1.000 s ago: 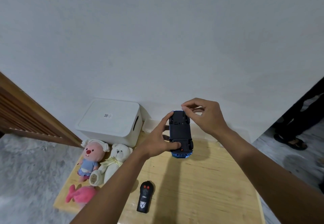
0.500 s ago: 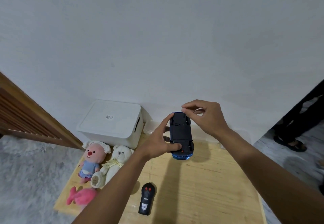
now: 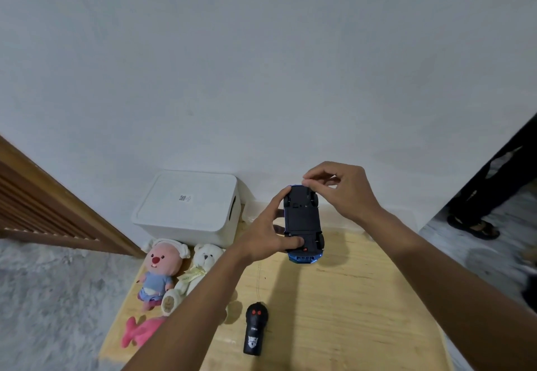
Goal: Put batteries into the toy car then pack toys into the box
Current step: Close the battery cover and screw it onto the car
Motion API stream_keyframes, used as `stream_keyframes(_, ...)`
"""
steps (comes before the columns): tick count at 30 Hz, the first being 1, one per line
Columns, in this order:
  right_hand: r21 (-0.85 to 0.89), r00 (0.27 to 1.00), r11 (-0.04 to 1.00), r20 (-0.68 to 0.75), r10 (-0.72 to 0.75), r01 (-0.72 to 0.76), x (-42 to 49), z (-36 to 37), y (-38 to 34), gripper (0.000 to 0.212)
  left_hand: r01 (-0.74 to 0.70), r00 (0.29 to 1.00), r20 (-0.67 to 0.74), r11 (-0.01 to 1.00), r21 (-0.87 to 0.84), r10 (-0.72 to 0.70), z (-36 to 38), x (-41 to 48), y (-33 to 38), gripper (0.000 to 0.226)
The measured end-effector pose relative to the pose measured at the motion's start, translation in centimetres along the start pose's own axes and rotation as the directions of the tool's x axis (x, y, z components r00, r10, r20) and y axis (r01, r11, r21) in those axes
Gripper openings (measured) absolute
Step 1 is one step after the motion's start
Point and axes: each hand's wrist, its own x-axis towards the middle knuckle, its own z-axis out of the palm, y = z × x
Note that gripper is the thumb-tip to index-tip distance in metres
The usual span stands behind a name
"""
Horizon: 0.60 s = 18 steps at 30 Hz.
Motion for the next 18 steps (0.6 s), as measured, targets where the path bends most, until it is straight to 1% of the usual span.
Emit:
stream_keyframes(2,-0.025,1.0,1.0,-0.014,-0.017,0.016,-0.4,0.4,-0.3,0.01,-0.001,1.0,0.013,1.0,-0.003,0.001,-0.5,-0.3,0.0,0.101)
stream_keyframes(5,-0.04,0.999,0.999,-0.042,-0.005,0.003,-0.8,0.8,-0.8,0.014,-0.007,1.0,0.03,1.0,-0.006,0.007,-1.5,-0.8,0.0,0.101)
stream_keyframes(7,-0.042,0.998,0.999,-0.047,0.029,-0.031,-0.8,1.1,-1.3,0.01,-0.01,0.999,0.041,1.0,0.008,0.01,-2.2,-1.0,0.0,0.101)
stream_keyframes(9,-0.005,0.996,0.997,-0.058,0.073,-0.073,-0.7,1.5,-1.9,0.002,-0.011,0.999,0.053,1.0,0.022,0.009,-2.7,-1.4,0.1,0.102)
stream_keyframes(10,0.013,0.994,0.997,-0.073,0.083,-0.082,-0.8,1.8,-2.2,0.006,-0.01,0.998,0.058,1.0,0.026,0.009,-2.9,-1.6,0.1,0.102)
stream_keyframes(12,0.027,0.993,0.997,-0.1,0.069,-0.067,-0.9,2.4,-2.7,0.013,-0.014,0.998,0.069,1.0,0.025,0.012,-3.3,-2.0,0.1,0.103)
stream_keyframes(16,-0.002,0.995,1.0,-0.096,0.011,-0.012,-1.5,3.3,-3.2,0.008,-0.027,0.996,0.087,1.0,0.01,0.026,-3.9,-2.6,0.0,0.103)
stream_keyframes(18,-0.022,0.995,1.0,-0.102,-0.004,0.002,-2.0,3.6,-3.3,0.01,-0.035,0.996,0.088,0.999,0.007,0.034,-4.2,-2.8,-0.2,0.102)
